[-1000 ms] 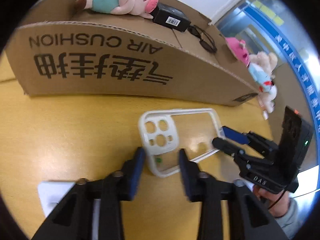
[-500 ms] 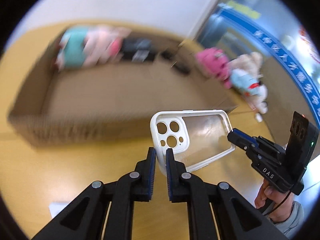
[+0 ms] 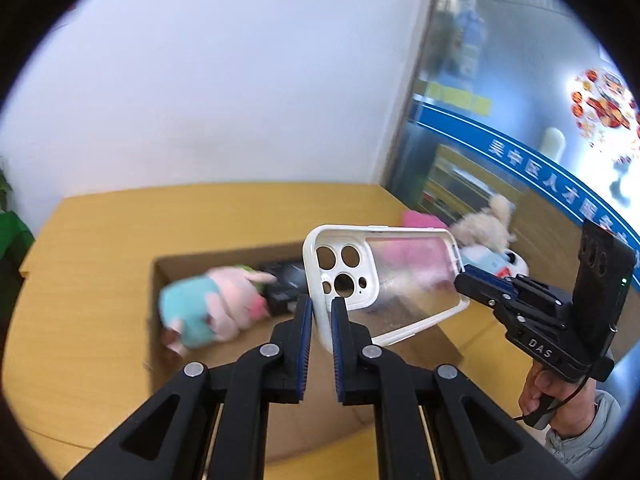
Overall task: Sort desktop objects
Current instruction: 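Lift the phone case with the left gripper and carry it over the box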
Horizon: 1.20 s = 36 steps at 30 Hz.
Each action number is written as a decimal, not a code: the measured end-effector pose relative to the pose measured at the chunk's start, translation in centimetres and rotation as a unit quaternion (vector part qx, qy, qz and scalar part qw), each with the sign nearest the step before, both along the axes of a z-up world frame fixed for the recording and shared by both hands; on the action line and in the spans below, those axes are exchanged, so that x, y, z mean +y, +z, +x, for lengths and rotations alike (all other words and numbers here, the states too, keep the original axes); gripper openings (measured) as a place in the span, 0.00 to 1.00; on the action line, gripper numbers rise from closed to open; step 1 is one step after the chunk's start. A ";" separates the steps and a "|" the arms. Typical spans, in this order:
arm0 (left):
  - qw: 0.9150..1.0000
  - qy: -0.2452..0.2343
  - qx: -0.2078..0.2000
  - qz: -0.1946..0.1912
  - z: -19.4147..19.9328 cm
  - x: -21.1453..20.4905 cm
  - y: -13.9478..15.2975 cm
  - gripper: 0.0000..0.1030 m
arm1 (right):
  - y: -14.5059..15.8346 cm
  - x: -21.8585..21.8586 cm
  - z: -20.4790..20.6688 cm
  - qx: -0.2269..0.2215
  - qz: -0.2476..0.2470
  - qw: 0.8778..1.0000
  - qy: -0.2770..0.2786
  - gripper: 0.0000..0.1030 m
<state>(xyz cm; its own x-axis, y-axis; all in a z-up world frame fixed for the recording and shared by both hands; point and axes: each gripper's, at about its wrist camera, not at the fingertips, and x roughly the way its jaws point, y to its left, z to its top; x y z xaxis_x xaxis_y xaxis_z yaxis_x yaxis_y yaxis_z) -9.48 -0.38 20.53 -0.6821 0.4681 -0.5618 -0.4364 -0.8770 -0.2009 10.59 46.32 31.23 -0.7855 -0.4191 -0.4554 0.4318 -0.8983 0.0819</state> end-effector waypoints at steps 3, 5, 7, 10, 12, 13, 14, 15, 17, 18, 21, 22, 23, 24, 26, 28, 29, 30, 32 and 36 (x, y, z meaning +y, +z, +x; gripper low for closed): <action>0.999 0.034 -0.014 -0.036 -2.9 -1.1 -0.1 0.08 | -0.9 -2.6 -4.0 -0.038 0.000 0.999 0.034 0.10; 0.997 0.055 -0.037 -0.047 -5.1 -2.6 -1.1 0.07 | -2.5 -4.2 -6.7 -0.078 -0.006 0.995 0.066 0.10; 0.995 0.065 -0.066 -0.046 -7.0 -3.8 -2.7 0.07 | -4.7 -6.0 -9.2 -0.118 0.009 0.989 0.086 0.10; 0.988 0.078 -0.107 -0.084 -9.4 -4.3 -6.0 0.07 | -8.7 -8.0 -12.1 -0.183 0.027 0.977 0.106 0.10; 0.981 0.086 -0.138 -0.107 -10.7 -4.5 -8.2 0.07 | -11.3 -8.9 -13.2 -0.223 0.026 0.968 0.116 0.10; 0.977 0.088 -0.155 -0.115 -11.2 -4.6 -9.5 0.07 | -12.6 -9.0 -13.6 -0.241 0.025 0.963 0.120 0.10; 0.973 0.091 -0.171 -0.121 -11.7 -4.7 -10.6 0.07 | -13.9 -9.3 -14.0 -0.264 0.024 0.956 0.127 0.10; 0.970 0.092 -0.183 -0.127 -12.0 -4.7 -11.5 0.07 | -14.9 -9.3 -14.1 -0.279 0.024 0.951 0.134 0.10; 0.965 0.088 -0.203 -0.139 -12.4 -4.6 -12.9 0.07 | -16.5 -9.7 -14.5 -0.302 0.032 0.942 0.142 0.10; 0.963 0.082 -0.210 -0.148 -12.3 -4.3 -13.5 0.07 | -17.4 -9.9 -14.7 -0.314 0.040 0.938 0.144 0.10; 0.952 0.070 -0.233 -0.185 -12.1 -4.1 -15.8 0.06 | -19.2 -10.1 -15.0 -0.344 0.046 0.926 0.149 0.10; 0.948 0.069 -0.241 -0.195 -12.1 -4.0 -16.5 0.06 | -19.6 -10.2 -15.1 -0.353 0.048 0.922 0.150 0.10; 0.945 0.068 -0.247 -0.205 -12.2 -4.0 -17.0 0.06 | -20.1 -10.4 -15.2 -0.361 0.050 0.919 0.152 0.10; 0.941 0.068 -0.253 -0.215 -12.1 -3.8 -17.6 0.06 | -20.8 -10.5 -15.2 -0.371 0.053 0.914 0.155 0.10; 0.933 0.065 -0.268 -0.229 -12.0 -3.6 -18.6 0.06 | -21.3 -10.9 -15.3 -0.383 0.064 0.909 0.152 0.10; 0.927 0.066 -0.276 -0.244 -12.1 -3.4 -19.3 0.06 | -21.2 -11.5 -15.1 -0.388 0.078 0.905 0.155 0.10; 0.924 0.068 -0.280 -0.250 -12.1 -3.3 -19.6 0.06 | -21.2 -11.7 -15.2 -0.391 0.084 0.903 0.155 0.10; 0.922 0.069 -0.281 -0.259 -12.1 -3.2 -19.8 0.06 | -21.3 -11.9 -15.3 -0.395 0.090 0.901 0.155 0.10; 0.916 0.070 -0.282 -0.278 -12.2 -2.8 -20.0 0.06 | -21.6 -12.2 -15.7 -0.405 0.092 0.896 0.154 0.12; 0.899 0.073 -0.290 -0.319 -12.2 -2.0 -20.7 0.06 | -22.3 -12.0 -16.5 -0.416 0.073 0.895 0.146 0.13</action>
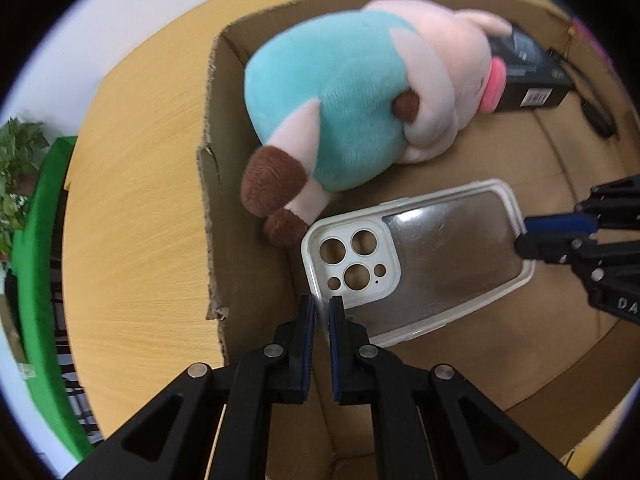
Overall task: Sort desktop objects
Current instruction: 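Lift the phone case with the left gripper and carry it over the box, then open the left gripper to drop the phone case into the box, then move the left gripper to the white phone stand and close on it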
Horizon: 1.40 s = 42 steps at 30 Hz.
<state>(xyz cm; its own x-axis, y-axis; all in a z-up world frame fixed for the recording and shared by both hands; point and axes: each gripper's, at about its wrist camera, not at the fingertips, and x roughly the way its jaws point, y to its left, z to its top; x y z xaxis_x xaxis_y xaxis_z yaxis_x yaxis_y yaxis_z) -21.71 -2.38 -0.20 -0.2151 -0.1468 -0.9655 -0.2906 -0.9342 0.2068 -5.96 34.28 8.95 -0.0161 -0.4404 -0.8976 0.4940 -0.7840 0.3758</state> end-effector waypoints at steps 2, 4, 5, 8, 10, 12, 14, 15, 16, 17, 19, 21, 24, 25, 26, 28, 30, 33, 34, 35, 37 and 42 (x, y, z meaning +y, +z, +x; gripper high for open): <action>1.000 0.005 -0.003 -0.016 -0.1 0.3 -0.2 0.08 | -0.1 0.5 -0.3 -0.009 -0.012 1.000 -0.012 0.13; 1.000 0.006 -0.003 -0.024 -0.1 0.5 -0.3 0.08 | -0.1 0.9 -0.3 -0.011 -0.018 1.000 -0.020 0.21; 1.000 0.006 0.000 -0.027 0.1 0.5 -0.2 0.08 | 0.0 1.1 -0.1 -0.011 -0.025 0.999 -0.025 0.35; 0.999 0.010 0.029 -0.028 1.0 0.2 0.9 0.09 | 2.3 1.9 1.5 0.037 -0.021 0.999 -0.030 0.71; 0.997 0.025 0.069 -0.006 2.0 -0.7 2.9 0.09 | 5.2 2.5 3.1 0.089 -0.027 0.995 -0.034 0.71; 0.990 0.053 0.126 0.039 3.6 -1.8 5.8 0.12 | 8.6 3.5 5.9 0.155 -0.043 0.986 -0.042 0.76; 0.973 0.073 0.203 0.075 6.8 -3.0 9.4 0.29 | 11.5 4.7 9.3 0.219 -0.057 0.972 -0.060 0.91; 0.963 0.075 0.242 0.089 8.7 -3.3 11.0 0.36 | 12.8 4.8 11.4 0.254 -0.062 0.962 -0.081 1.00; 0.951 0.073 0.284 0.095 10.9 -3.5 12.6 0.53 | 13.5 5.4 13.1 0.278 -0.056 0.953 -0.103 1.00; 0.939 0.068 0.323 0.097 12.7 -3.6 14.0 0.67 | 13.8 5.4 14.0 0.290 -0.047 0.948 -0.120 1.00; 0.918 0.060 0.376 0.106 15.2 -3.5 15.8 0.79 | 13.7 6.2 16.5 0.307 -0.030 0.938 -0.155 1.00; 0.905 0.061 0.400 0.128 17.4 -3.3 16.7 0.79 | 13.6 7.1 18.0 0.311 -0.013 0.933 -0.179 1.00; 0.896 0.059 0.413 0.153 20.3 -3.2 16.1 0.79 | 13.4 7.9 20.3 0.315 0.006 0.928 -0.199 1.00; 0.894 0.056 0.414 0.162 21.4 -3.1 15.8 0.79 | 13.4 8.1 21.1 0.319 0.011 0.926 -0.202 1.00; 0.893 0.053 0.412 0.175 22.3 -2.8 15.3 0.79 | 13.5 8.3 22.1 0.328 0.020 0.922 -0.206 1.00; 0.890 0.049 0.406 0.201 24.1 -2.2 14.8 0.79 | 13.6 8.5 24.0 0.338 0.026 0.919 -0.203 1.00; 0.888 0.048 0.400 0.223 25.0 -1.5 13.8 0.79 | 13.6 8.5 25.4 0.342 0.030 0.919 -0.196 1.00; 0.890 0.054 0.389 0.230 26.4 -1.5 13.0 0.78 | 13.2 8.0 26.9 0.326 0.002 0.932 -0.158 1.00; 0.891 0.057 0.385 0.233 26.9 -1.8 12.8 0.78 | 13.0 7.8 27.2 0.318 -0.009 0.937 -0.146 1.00; 0.892 0.058 0.380 0.237 27.2 -2.0 12.5 0.79 | 12.6 7.5 27.5 0.307 -0.021 0.942 -0.133 1.00; 0.896 0.056 0.366 0.244 27.9 -2.7 11.8 0.78 | 11.6 6.6 27.9 0.270 -0.051 0.956 -0.101 1.00; 0.918 0.059 0.318 0.231 28.7 -4.3 8.9 0.78 | 7.6 2.9 28.7 0.146 -0.108 0.983 -0.005 1.00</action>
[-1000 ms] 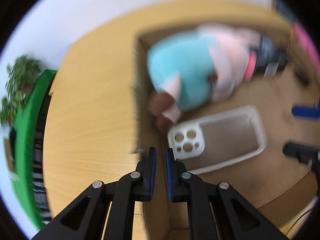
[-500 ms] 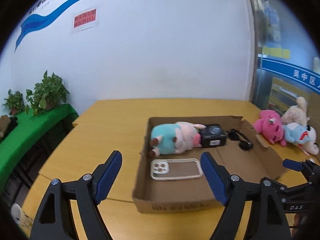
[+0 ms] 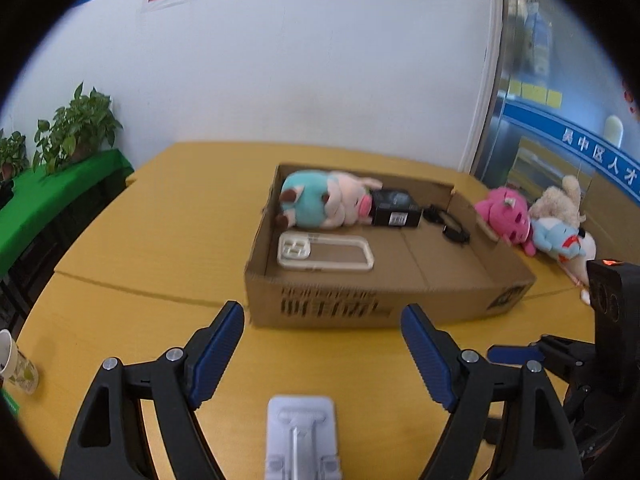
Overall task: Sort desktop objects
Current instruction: 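Move the left gripper to the white phone stand and close on it, then lift the phone stand with the left gripper and carry it over the box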
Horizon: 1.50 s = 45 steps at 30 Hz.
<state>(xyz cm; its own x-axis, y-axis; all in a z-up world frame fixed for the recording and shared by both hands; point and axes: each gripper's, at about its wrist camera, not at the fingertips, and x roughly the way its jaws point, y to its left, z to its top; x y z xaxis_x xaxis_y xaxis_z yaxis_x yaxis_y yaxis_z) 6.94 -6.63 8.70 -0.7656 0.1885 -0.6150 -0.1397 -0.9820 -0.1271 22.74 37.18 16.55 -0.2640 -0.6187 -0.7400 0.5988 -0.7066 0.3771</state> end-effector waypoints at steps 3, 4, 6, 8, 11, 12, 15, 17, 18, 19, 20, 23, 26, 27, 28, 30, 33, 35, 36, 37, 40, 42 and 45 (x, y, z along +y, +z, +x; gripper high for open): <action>0.999 -0.010 -0.044 0.002 0.0 -1.1 -2.4 0.78 | -3.1 -2.9 0.5 -0.083 -0.032 0.994 0.067 0.99; 0.998 -0.013 -0.058 0.003 0.0 -1.4 -3.2 0.78 | -3.9 -3.6 0.8 -0.098 -0.037 0.991 0.078 0.99; 0.996 -0.017 -0.084 0.002 -0.2 -2.0 -4.7 0.78 | -5.5 -5.1 0.9 -0.130 -0.043 0.986 0.092 0.99; 0.994 -0.024 -0.108 0.007 -0.4 -2.6 -6.2 0.78 | -6.7 -6.0 1.0 -0.151 -0.046 0.983 0.094 0.99; 0.988 -0.041 -0.142 0.037 -0.9 -3.5 -8.4 0.78 | -7.6 -6.9 1.0 -0.153 -0.044 0.983 0.091 0.99; 0.986 -0.044 -0.154 0.045 -1.1 -3.7 -9.0 0.78 | -7.6 -7.2 1.1 -0.150 -0.039 0.984 0.091 0.98; 0.980 -0.055 -0.180 0.061 -1.6 -4.1 -10.4 0.77 | -7.3 -8.0 1.3 -0.110 -0.012 0.991 0.082 0.98; 0.977 -0.071 -0.189 0.072 -1.6 -4.1 -11.0 0.77 | -7.1 -8.8 2.0 -0.079 0.006 0.993 0.083 0.98; 0.975 -0.078 -0.193 0.076 -1.6 -4.1 -11.2 0.76 | -7.1 -9.2 2.3 -0.066 0.014 0.994 0.086 0.99; 0.973 -0.083 -0.199 0.081 -1.6 -4.0 -11.5 0.76 | -7.1 -9.6 2.6 -0.054 0.024 0.994 0.088 0.99; 0.971 -0.083 -0.205 0.085 -1.7 -4.1 -11.7 0.74 | -7.0 -10.0 2.9 -0.044 0.033 0.995 0.088 0.99; 0.970 -0.073 -0.214 0.093 -1.7 -4.3 -12.0 0.61 | -6.9 -11.3 3.4 -0.022 0.051 0.994 0.092 0.99; 0.966 -0.071 -0.226 0.104 -1.5 -4.3 -11.9 0.44 | -6.9 -11.6 3.6 0.001 0.069 0.993 0.096 0.95; 0.965 -0.067 -0.230 0.107 -1.5 -4.3 -11.9 0.44 | -6.8 -11.8 3.7 0.011 0.078 0.992 0.096 0.92; 0.964 -0.062 -0.234 0.108 -1.5 -4.2 -11.9 0.44 | -6.8 -12.3 3.7 0.019 0.085 0.991 0.097 0.91; 0.962 -0.062 -0.243 0.105 -1.3 -3.3 -11.9 0.44 | -6.7 -12.4 3.8 0.030 0.096 0.990 0.099 0.83; 0.961 -0.056 -0.248 0.110 -1.2 -2.0 -12.0 0.44 | -6.5 -11.2 3.7 0.033 0.095 0.990 0.101 0.82; 0.958 -0.055 -0.253 0.121 -1.2 -1.2 -12.1 0.44 | -6.4 -10.0 3.5 0.035 0.094 0.991 0.091 0.82; 0.957 -0.059 -0.257 0.123 -1.3 -0.7 -12.1 0.44 | -6.4 -9.1 3.2 0.035 0.093 0.992 0.080 0.82; 0.955 -0.063 -0.261 0.126 -1.4 -0.3 -12.1 0.44 | -6.3 -8.3 2.9 0.034 0.095 0.992 0.070 0.82; 0.950 -0.075 -0.273 0.133 -1.7 1.0 -12.2 0.44 | -6.1 -5.9 2.5 0.036 0.105 0.993 0.049 0.82; 0.945 -0.081 -0.285 0.139 -2.0 1.4 -12.3 0.44 | -6.6 -4.7 1.7 0.041 0.121 0.991 0.032 0.82; 0.940 -0.083 -0.294 0.153 -2.5 1.8 -12.4 0.44 | -6.5 -3.8 1.5 0.043 0.131 0.990 0.020 0.82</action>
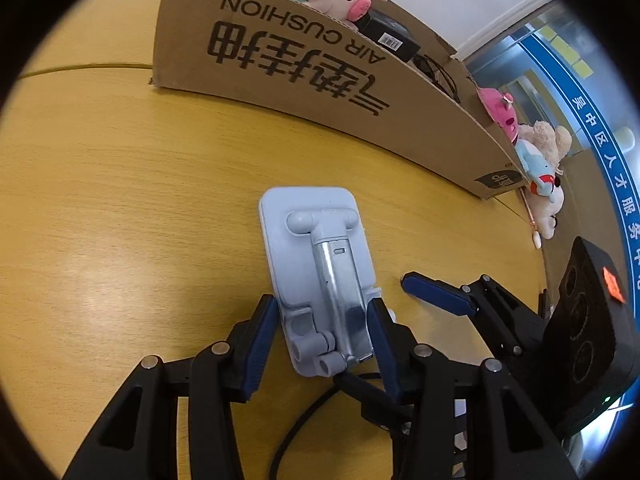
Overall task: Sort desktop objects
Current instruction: 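Lift the phone stand with the left gripper and carry it over the box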
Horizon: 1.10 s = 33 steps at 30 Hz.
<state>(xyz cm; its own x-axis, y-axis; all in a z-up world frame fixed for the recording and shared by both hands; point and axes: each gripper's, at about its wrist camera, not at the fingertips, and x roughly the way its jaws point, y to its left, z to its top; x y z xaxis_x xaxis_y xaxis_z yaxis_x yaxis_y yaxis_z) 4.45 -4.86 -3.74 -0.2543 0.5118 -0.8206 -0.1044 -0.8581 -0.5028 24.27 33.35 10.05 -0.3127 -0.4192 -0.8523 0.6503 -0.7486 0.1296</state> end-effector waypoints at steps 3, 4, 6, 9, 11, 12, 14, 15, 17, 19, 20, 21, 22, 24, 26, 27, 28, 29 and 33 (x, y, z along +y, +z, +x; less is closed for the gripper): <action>1.000 0.002 -0.004 0.003 -0.3 0.5 -0.1 0.44 | -0.2 0.0 -0.2 -0.003 -0.013 1.000 0.003 0.82; 1.000 0.003 -0.005 0.001 -0.4 0.7 0.0 0.44 | -0.2 -0.3 -0.4 -0.001 -0.013 1.000 0.003 0.82; 1.000 0.001 -0.006 -0.004 -0.5 1.1 0.0 0.42 | 0.0 -0.6 -0.6 0.004 -0.014 1.000 0.002 0.84; 1.000 -0.010 -0.010 -0.009 -0.6 1.9 0.1 0.44 | 0.1 -1.4 0.0 0.023 0.004 1.000 0.001 0.80; 1.000 -0.009 -0.015 -0.004 -0.7 2.0 0.1 0.48 | 0.1 -1.6 0.0 0.031 0.007 0.999 -0.004 0.72; 1.000 -0.009 -0.018 0.002 -0.8 2.0 0.0 0.50 | 0.2 -1.4 0.0 0.032 0.005 0.999 -0.006 0.71; 1.000 -0.007 -0.021 0.008 -1.0 1.9 0.0 0.52 | 0.2 -1.2 0.0 0.033 0.000 0.999 -0.008 0.70; 1.000 -0.009 -0.018 0.005 -1.0 2.1 0.0 0.52 | 0.2 -1.2 0.0 0.035 -0.001 0.999 -0.010 0.70; 1.000 -0.016 -0.007 -0.009 -1.0 2.6 0.2 0.49 | 0.2 -1.0 0.0 0.037 -0.005 0.999 -0.018 0.70; 1.000 -0.017 0.001 -0.026 -0.8 2.8 0.3 0.45 | 0.3 -0.8 0.0 0.038 -0.008 0.999 -0.022 0.69; 1.000 -0.016 0.002 -0.024 -0.8 2.7 0.3 0.44 | 0.4 -0.6 0.0 0.036 -0.017 0.999 -0.027 0.67; 1.000 -0.013 0.003 -0.023 -0.8 2.7 0.3 0.44 | 0.4 -0.4 -0.1 0.032 -0.022 0.999 -0.029 0.67; 1.000 -0.012 0.005 -0.022 -0.7 2.6 0.3 0.43 | 0.4 -0.4 -0.1 0.033 -0.021 0.999 -0.028 0.67; 1.000 -0.009 0.011 -0.027 -0.6 2.8 0.5 0.42 | 0.5 -0.3 0.0 0.034 -0.022 0.999 -0.031 0.67; 0.999 -0.008 0.019 -0.035 -0.4 3.0 0.9 0.38 | 0.8 -0.2 0.2 0.032 -0.029 0.998 -0.037 0.66; 0.999 -0.007 0.024 -0.036 -0.3 3.1 1.3 0.35 | 1.0 0.0 0.1 0.034 -0.032 0.998 -0.043 0.66; 0.999 -0.007 0.029 -0.034 -0.3 3.1 1.7 0.33 | 1.2 0.3 0.0 0.039 -0.035 0.998 -0.047 0.66; 0.999 -0.008 0.036 -0.034 -0.3 3.2 2.1 0.32 | 1.6 0.5 -0.2 0.043 -0.040 0.997 -0.049 0.66; 0.997 -0.015 0.069 -0.044 0.0 4.0 4.6 0.32 | 3.8 1.1 0.2 0.070 -0.055 0.994 -0.058 0.66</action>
